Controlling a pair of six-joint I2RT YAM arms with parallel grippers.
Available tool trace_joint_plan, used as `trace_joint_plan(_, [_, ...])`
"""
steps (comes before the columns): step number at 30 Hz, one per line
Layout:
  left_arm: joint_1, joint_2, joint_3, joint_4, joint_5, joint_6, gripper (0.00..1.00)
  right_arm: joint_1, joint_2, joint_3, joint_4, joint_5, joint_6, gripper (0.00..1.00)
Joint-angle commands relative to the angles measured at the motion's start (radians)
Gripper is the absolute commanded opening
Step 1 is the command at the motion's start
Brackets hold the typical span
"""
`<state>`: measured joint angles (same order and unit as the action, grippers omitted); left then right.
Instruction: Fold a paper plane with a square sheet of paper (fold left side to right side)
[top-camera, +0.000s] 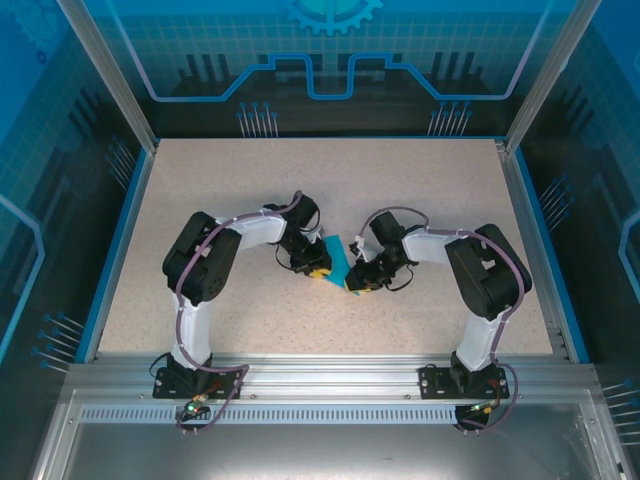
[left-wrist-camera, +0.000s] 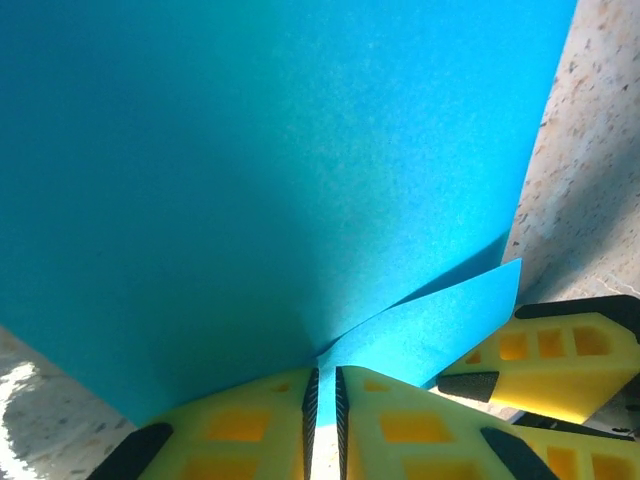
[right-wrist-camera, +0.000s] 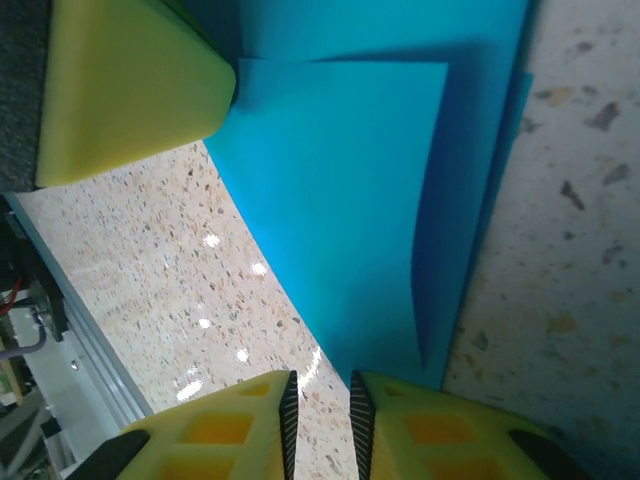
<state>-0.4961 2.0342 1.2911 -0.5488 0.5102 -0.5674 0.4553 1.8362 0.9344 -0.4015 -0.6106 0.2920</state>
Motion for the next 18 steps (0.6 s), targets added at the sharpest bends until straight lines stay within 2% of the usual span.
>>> trace_joint_plan(1, [0.001, 0.023, 0.039, -0.053, -0.069, 0.033, 0.18, -0.014, 0.054, -0.040, -0.071, 0.051, 0.027, 0.22])
trace_joint_plan(6, [0.000, -0.019, 0.058, -0.056, -0.058, 0.028, 0.23, -0.012, 0.069, -0.040, -0.107, 0.094, 0.024, 0.20])
trace_joint_plan(9, [-0.005, -0.070, 0.042, -0.050, -0.046, 0.020, 0.23, -0.010, 0.075, -0.045, -0.110, 0.110, 0.029, 0.16])
trace_joint_plan(15, [-0.051, -0.127, -0.007, -0.045, -0.009, 0.008, 0.19, -0.008, 0.085, -0.039, -0.105, 0.127, 0.050, 0.05])
trace_joint_plan(18, [-0.074, -0.128, -0.034, -0.010, 0.011, -0.014, 0.18, -0.004, 0.089, -0.039, -0.108, 0.138, 0.054, 0.03])
